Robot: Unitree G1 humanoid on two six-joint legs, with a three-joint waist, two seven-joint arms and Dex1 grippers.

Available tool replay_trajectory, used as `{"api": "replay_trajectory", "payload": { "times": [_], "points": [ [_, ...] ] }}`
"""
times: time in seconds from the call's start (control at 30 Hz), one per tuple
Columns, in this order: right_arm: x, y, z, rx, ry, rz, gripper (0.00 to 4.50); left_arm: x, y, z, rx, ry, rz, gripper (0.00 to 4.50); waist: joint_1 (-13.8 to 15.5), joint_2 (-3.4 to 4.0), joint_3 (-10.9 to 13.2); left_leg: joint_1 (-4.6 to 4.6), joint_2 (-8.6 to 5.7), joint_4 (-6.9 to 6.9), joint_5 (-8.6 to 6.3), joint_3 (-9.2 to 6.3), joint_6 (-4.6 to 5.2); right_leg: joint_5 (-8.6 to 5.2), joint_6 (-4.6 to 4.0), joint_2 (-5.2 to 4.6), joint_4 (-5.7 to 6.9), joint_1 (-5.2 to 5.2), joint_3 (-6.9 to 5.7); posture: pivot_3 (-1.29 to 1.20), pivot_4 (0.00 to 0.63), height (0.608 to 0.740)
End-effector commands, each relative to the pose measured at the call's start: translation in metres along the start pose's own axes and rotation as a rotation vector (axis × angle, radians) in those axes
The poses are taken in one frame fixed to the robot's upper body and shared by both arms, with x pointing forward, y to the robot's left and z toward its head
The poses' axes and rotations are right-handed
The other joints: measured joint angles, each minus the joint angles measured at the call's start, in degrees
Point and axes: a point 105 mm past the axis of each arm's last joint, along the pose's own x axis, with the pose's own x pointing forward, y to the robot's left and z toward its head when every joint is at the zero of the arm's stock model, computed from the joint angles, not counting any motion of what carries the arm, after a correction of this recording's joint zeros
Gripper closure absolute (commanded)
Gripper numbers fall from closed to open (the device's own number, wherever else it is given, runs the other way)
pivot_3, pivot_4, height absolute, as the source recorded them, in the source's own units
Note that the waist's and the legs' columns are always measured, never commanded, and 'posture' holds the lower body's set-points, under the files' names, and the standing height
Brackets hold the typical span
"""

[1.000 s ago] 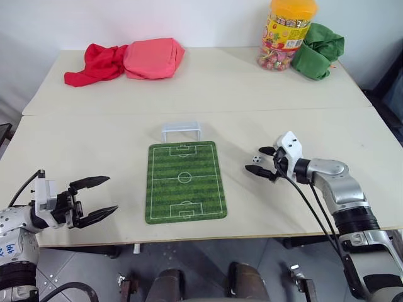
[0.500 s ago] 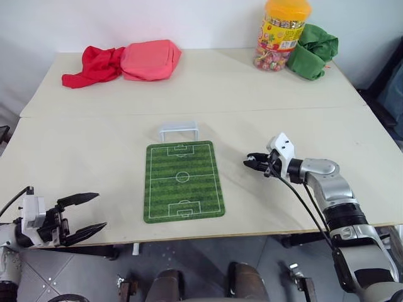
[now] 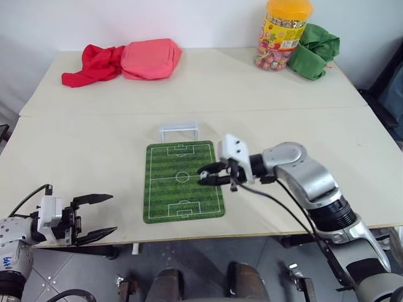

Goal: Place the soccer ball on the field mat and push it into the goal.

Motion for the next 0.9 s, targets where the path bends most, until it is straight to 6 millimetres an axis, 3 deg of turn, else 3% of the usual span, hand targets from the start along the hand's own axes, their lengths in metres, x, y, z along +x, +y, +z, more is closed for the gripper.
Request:
{"api": "replay_trajectory", "payload": {
  "times": [0.03,0.27,0.47,0.67,0.9],
  "points": [
    [0.031,0.031,0.011,-0.084,0.042,0.153,3.65,-0.002,-0.007,0.01,0.035,-0.081,-0.067,0.0,0.27,-0.01,0.0,-0.01,0.0,0.02,-0.01,0.02,0.01,0.0,-0.01,0.0,-0.01,0.0,0.0,0.0,0.15,0.74],
    [0.063,0.058,0.004,-0.097,0.101,0.275,3.65,-0.008,-0.017,0.002,0.01,-0.064,-0.065,0.0,-0.26,-0.02,-0.01,0.07,0.18,0.07,-0.13,0.29,-0.01,0.05,-0.09,0.14,-0.01,-0.12,0.03,0.0,0.15,0.74],
    [0.084,0.052,-0.001,-0.099,0.122,0.268,3.65,-0.018,-0.026,0.001,-0.015,-0.049,-0.057,0.0,-0.21,-0.03,-0.01,0.08,0.23,0.1,-0.15,0.35,-0.01,0.06,-0.13,0.16,0.03,-0.15,0.04,0.0,0.15,0.74],
    [0.089,0.048,-0.008,-0.103,0.136,0.269,3.65,-0.021,-0.032,0.001,-0.028,-0.039,-0.07,0.0,0.08,-0.03,-0.01,0.08,0.25,0.09,-0.18,0.39,-0.03,0.07,-0.16,0.16,0.02,-0.2,0.03,0.0,0.15,0.74],
    [0.081,0.039,-0.013,-0.103,0.143,0.25,3.65,-0.02,-0.032,0.001,-0.018,-0.051,-0.06,0.0,-0.05,-0.03,-0.02,0.08,0.26,0.09,-0.19,0.42,-0.03,0.08,-0.16,0.18,0.02,-0.22,0.04,0.0,0.15,0.74]
  ]
}}
